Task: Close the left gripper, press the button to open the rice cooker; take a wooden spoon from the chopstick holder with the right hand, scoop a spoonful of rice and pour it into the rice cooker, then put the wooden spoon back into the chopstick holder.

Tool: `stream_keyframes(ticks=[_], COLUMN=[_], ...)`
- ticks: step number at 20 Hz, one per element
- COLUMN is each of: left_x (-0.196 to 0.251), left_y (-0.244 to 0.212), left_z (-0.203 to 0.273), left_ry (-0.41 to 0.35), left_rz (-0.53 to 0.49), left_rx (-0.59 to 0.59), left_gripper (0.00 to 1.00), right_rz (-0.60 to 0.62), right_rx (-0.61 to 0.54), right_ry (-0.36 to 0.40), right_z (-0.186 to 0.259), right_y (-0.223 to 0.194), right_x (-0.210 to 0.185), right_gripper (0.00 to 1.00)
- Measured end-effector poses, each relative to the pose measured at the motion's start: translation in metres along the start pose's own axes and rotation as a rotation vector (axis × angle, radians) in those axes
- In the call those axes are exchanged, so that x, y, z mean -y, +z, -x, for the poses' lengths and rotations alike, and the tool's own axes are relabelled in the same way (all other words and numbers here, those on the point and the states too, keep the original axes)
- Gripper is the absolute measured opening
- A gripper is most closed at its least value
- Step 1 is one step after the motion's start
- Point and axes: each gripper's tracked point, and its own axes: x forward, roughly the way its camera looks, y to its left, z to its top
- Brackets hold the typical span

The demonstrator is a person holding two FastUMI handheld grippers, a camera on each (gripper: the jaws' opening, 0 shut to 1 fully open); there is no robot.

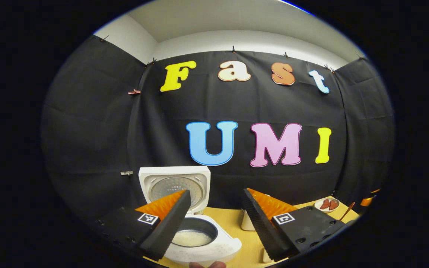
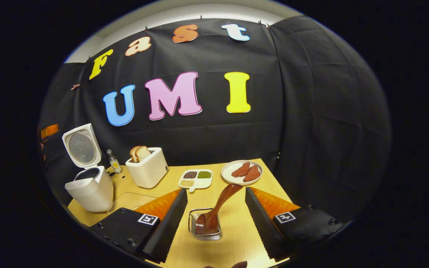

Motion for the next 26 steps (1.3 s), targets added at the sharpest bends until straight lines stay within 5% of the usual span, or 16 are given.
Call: stream_keyframes(ticks=[7,10,11,12,14,16,26], left_x=[0.029,0.036,0.038,0.038,0.038,0.038,0.013], left_y=[-0.009,-0.009,-0.009,-0.010,-0.009,-0.007,-0.013], left_z=[0.013,0.023,0.025,0.029,0.038,0.044,0.025], left_ry=[0.052,0.086,0.099,0.113,0.135,0.143,0.002], left_rz=[-0.017,-0.028,-0.034,-0.039,-0.047,-0.052,-0.011], left_rx=[-0.058,-0.072,-0.079,-0.087,-0.095,-0.093,-0.093], left_gripper=[0.96,0.96,0.96,0.96,0.96,0.96,0.95], right_rz=[-0.158,-0.182,-0.187,-0.193,-0.225,-0.237,-0.226], right_rx=[-0.164,-0.218,-0.232,-0.249,-0.249,-0.234,0.036], right_ry=[0.088,0.128,0.132,0.137,0.160,0.168,0.082], right_z=[-0.067,-0.090,-0.097,-0.100,-0.098,-0.099,-0.043], right_y=[-0.064,-0.083,-0.088,-0.093,-0.089,-0.086,0.030], right_x=[0.009,0.004,0.004,0.006,0.001,0.001,-0.015], right_gripper=[0.96,0.87,0.81,0.56,0.25,0.14,0.10])
